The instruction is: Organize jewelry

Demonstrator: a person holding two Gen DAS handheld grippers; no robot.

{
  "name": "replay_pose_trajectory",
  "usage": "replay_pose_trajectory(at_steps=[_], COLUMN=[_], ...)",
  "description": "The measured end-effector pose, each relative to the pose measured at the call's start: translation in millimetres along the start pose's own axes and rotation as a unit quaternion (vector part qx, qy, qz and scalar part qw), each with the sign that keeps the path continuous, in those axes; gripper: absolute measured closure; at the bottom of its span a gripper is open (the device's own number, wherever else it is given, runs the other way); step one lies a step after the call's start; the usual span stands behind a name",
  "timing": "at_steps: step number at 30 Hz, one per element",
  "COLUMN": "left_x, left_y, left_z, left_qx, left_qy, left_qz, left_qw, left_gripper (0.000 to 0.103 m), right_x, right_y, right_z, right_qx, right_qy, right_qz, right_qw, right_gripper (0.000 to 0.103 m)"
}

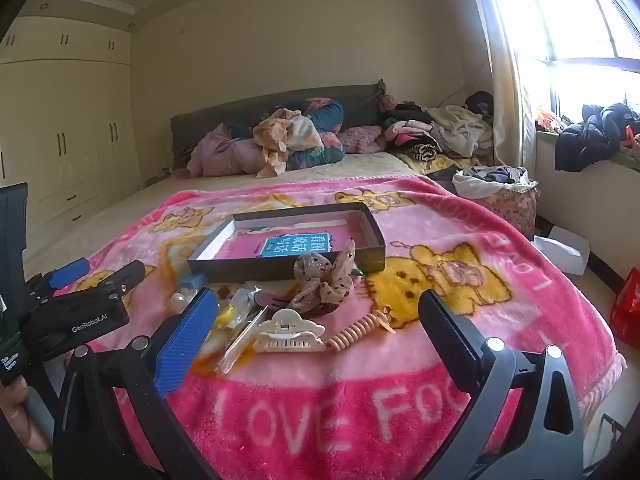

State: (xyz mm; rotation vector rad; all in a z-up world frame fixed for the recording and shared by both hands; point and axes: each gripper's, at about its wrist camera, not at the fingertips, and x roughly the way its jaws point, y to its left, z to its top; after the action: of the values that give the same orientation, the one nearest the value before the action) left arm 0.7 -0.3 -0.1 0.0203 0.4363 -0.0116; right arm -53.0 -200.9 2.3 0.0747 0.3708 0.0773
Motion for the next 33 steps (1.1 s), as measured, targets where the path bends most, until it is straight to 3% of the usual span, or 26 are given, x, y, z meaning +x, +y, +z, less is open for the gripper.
replay_pose_trajectory(at_steps=[33], left_x=[-3.0], left_y=[-2.7], left_z=[2.0], left_qx=[-0.002], left_qy=[-0.008], left_qz=[-0.004], left_qw=[1.0000], left_gripper=[0.011], right_x=[-2.5], right_y=[-0.5], right_z=[1.3], right_qx=[0.002], right_qy=[-0.002], right_qz=[0.000], right_qw=[1.000], right_gripper=[0.005])
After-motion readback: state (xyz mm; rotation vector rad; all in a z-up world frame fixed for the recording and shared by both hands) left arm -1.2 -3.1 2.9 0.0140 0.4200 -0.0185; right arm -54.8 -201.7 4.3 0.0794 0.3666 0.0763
